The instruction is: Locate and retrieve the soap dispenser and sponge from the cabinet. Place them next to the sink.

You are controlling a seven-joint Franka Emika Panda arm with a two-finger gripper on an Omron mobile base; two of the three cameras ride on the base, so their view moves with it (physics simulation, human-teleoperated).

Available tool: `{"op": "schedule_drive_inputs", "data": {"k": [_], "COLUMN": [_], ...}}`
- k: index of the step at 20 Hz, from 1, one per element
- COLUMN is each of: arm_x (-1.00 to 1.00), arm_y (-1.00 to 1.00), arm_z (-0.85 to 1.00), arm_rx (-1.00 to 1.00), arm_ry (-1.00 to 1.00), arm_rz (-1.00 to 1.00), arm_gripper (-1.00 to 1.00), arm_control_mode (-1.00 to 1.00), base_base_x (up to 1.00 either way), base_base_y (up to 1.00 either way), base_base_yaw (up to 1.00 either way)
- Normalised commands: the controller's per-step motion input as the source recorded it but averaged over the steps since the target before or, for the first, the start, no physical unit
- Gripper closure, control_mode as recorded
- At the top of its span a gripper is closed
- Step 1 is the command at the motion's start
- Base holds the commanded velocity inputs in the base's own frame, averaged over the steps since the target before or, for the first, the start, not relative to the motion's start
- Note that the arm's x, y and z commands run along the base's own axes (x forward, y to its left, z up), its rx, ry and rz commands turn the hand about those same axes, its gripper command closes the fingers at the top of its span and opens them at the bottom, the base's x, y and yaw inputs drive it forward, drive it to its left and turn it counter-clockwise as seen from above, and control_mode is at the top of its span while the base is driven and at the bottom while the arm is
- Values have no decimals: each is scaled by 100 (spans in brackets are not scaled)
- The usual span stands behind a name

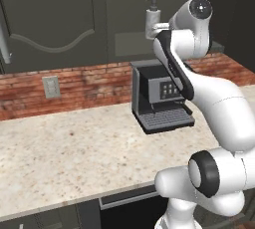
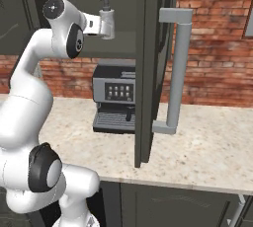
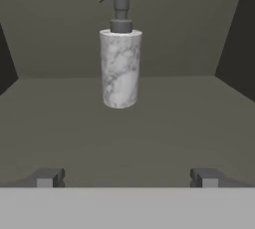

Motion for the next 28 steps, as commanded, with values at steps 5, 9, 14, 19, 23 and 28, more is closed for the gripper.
{"op": "schedule_drive_inputs", "data": {"k": [5, 9, 14, 19, 23, 28], "arm_x": [28, 40, 40, 44, 47, 41], "arm_y": [4, 9, 0, 0, 0, 0], "arm_z": [-4, -13, -9, 0, 1, 0], "arm_rx": [-2, 0, 0, -2, -1, -1], "arm_ry": [-3, -11, -12, 1, 10, 14], "arm_rz": [0, 0, 0, 0, 0, 0], "arm_gripper": [-100, -100, -100, -100, -100, -100], "arm_control_mode": [-100, -100, -100, -100, -100, -100], "base_base_x": [0, 0, 0, 0, 0, 0], "base_base_y": [0, 0, 0, 0, 0, 0], "base_base_yaw": [0, 0, 0, 0, 0, 0]}}
